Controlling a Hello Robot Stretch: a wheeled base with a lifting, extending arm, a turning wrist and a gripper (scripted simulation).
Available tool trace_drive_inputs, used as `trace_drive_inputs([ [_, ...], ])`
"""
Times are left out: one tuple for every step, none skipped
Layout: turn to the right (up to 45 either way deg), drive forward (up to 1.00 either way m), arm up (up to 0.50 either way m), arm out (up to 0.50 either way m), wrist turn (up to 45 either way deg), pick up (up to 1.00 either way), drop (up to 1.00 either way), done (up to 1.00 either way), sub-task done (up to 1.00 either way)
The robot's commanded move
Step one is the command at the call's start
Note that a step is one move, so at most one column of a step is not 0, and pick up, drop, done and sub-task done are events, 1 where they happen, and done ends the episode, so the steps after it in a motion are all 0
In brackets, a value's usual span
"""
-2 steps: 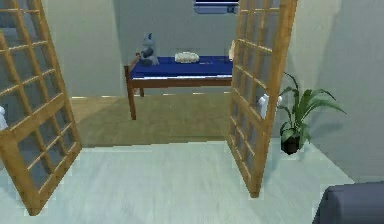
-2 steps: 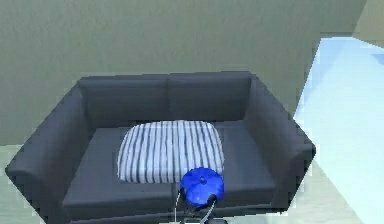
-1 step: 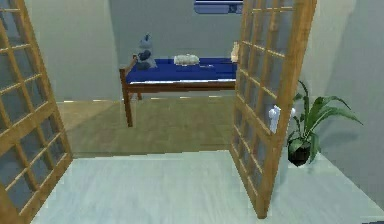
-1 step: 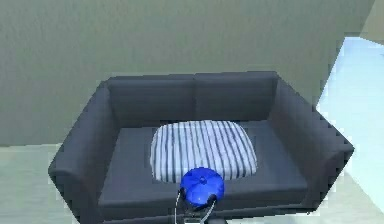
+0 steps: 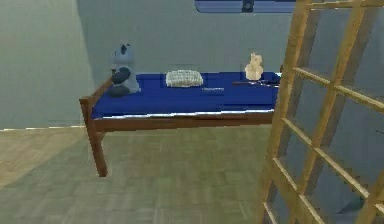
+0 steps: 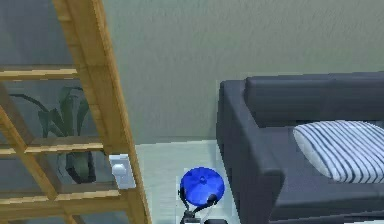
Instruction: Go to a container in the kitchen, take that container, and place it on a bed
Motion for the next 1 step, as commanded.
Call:
trace_drive_inputs([
  [-3.0,0.0,0.0,0.0,0.0,0.0,0.0,0.0,0.0],
])
